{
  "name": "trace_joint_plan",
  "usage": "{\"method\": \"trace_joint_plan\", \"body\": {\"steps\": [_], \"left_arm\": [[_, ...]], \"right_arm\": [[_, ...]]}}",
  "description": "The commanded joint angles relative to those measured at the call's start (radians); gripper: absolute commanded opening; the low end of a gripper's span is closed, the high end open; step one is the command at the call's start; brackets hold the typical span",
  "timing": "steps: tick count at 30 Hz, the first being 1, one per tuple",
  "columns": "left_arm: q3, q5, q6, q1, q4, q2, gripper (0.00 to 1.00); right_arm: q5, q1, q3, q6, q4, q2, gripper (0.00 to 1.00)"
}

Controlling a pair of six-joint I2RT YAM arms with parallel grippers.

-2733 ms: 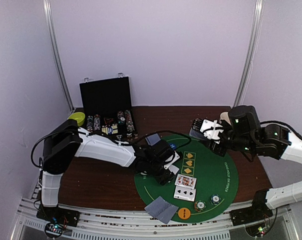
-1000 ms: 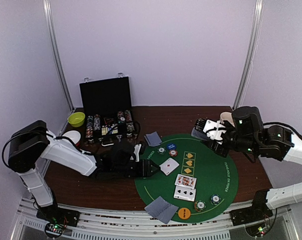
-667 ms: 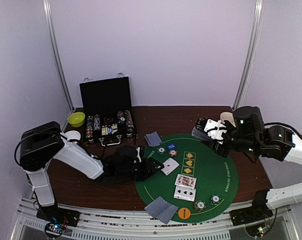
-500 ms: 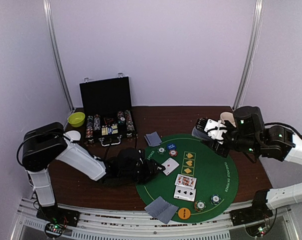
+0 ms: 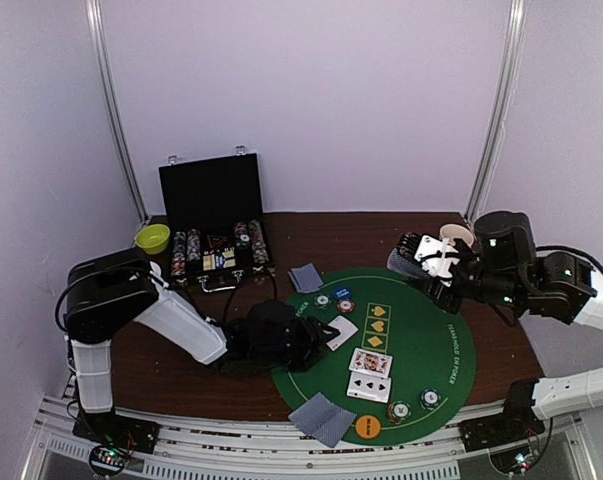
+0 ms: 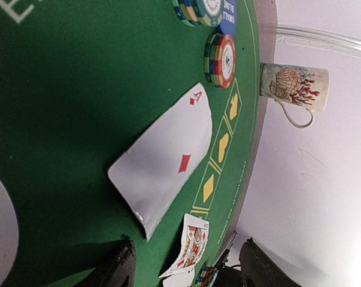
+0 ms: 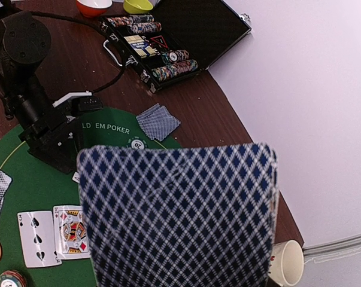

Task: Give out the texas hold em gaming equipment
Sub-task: Move the poker card to the community card area.

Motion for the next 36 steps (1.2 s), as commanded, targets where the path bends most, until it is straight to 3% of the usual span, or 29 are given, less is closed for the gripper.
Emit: {"method": "trace_joint_plan", "body": {"steps": [1,6,14,21,26,30,36], "left_arm": [[0.011,-0.063,-0.026,-0.007,-0.075,0.032,0.63],[0.007,-0.141,0.002,-0.007,-0.148,0.014,0.63],[0.025,-0.235,0.017,-0.007,-0.108,0.055,0.63],[0.068,-0.152,0.009,-0.004,-0.085,0.126,0.58],[0.056,-0.165,0.006,0.006,-0.05,0.134,0.41],[0.061,-0.179,0.053,0.022,-0.04,0.147,0.0],[0.028,-0.15,0.058,0.043,0.011,0.159,0.0]], "right_arm": [[-0.015,-0.005,0.028,0.016,-0.011,-0.022,0.44],[-0.024,-0.004,0.032,0.014,-0.013,-0.029,0.44],[-0.025,-0.005,0.033,0.011,-0.014,-0.023,0.44],[-0.018,-0.005,0.034,0.01,-0.021,-0.028,0.44],[-0.02,-0.004,0.037,0.013,-0.029,-0.034,0.44],[-0.018,-0.005,0.036,0.014,-0.029,-0.036,0.44],[-0.015,-0.004,0.04,0.018,-0.038,-0.041,0.45]]}}
